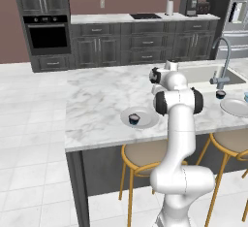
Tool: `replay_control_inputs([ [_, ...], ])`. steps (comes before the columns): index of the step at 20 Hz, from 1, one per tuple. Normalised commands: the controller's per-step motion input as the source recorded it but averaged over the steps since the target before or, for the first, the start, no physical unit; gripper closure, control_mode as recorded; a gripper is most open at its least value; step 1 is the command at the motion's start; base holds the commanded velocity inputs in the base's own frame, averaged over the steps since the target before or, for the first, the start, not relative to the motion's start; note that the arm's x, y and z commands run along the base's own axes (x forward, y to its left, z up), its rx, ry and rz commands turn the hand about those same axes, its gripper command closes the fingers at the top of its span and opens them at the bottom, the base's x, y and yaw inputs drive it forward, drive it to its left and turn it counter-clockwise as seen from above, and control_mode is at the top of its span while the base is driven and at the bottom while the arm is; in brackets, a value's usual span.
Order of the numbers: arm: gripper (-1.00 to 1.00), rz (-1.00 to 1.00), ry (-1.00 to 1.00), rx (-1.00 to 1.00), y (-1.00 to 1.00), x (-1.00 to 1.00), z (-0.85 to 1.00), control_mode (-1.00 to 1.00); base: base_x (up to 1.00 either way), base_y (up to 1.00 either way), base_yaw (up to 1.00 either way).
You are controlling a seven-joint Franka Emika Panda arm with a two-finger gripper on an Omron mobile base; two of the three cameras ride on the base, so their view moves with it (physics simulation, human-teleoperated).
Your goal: Place two yogurt containers on each plate.
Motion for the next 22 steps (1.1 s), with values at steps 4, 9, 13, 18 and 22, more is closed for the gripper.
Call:
replay_control_inputs([
  [4,-1.0,0.0,0.0,0.0,0.0,0.0,0.0,-1.0,0.0,0.0,0.0],
  [9,-1.0,0.0,0.0,0.0,0.0,0.0,0.0,-1.0,0.0,0.0,0.0],
  [13,-1.0,0.0,0.0,0.0,0.0,0.0,0.0,-1.0,0.0,0.0,0.0],
  [18,-1.0,0.0,0.0,0.0,0.0,0.0,0.01,-1.0,0.0,0.0,0.0],
  [22,-1.0,0.0,0.0,0.0,0.0,0.0,0.04,-1.0,0.0,0.0,0.0],
])
